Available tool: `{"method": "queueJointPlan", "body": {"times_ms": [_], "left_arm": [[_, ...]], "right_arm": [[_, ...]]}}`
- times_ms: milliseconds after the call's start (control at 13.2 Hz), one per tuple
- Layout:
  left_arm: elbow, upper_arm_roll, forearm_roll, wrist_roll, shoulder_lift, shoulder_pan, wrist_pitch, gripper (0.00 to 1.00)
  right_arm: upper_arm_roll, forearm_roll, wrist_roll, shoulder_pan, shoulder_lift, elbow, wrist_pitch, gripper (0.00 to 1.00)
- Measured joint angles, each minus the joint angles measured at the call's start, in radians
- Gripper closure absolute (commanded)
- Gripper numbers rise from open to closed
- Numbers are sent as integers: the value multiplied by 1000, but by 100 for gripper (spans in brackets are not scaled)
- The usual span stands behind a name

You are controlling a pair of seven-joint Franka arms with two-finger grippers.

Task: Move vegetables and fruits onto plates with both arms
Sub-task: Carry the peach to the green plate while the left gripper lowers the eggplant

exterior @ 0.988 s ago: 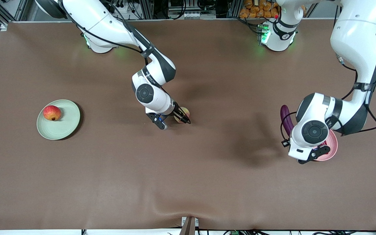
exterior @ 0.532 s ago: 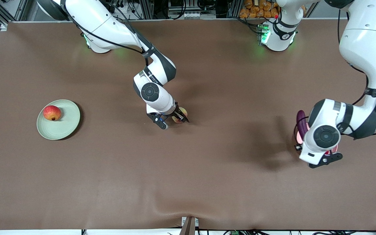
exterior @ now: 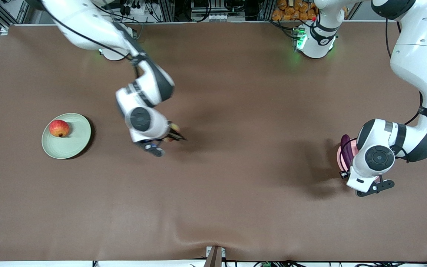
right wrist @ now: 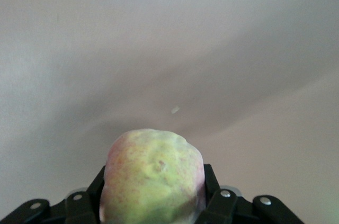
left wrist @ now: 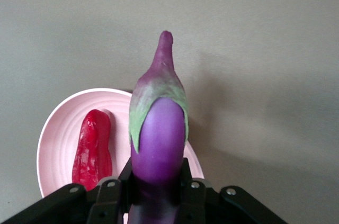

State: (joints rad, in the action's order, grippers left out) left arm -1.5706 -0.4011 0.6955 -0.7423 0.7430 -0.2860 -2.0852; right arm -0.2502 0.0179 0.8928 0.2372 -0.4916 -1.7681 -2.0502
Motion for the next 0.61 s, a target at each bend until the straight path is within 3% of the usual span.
{"method": "queueJointPlan", "body": {"times_ms": [228,456,532,608], "left_arm": [[1,19,29,14,10,-1,-1,100],[2,28,30,16,15,-2,-13,100],[2,28,30,16,17,-1,-14,84],[2,28,30,16,19,0,-16,51]], "right_arm": [[50,4,-231,-86,96,-66,75,100],[236,6,-569,-100,144,-139,85,100],[316,7,-706,-106,147,-164,60,100],[393,8,-846,-117,146,-186,31,100]]}}
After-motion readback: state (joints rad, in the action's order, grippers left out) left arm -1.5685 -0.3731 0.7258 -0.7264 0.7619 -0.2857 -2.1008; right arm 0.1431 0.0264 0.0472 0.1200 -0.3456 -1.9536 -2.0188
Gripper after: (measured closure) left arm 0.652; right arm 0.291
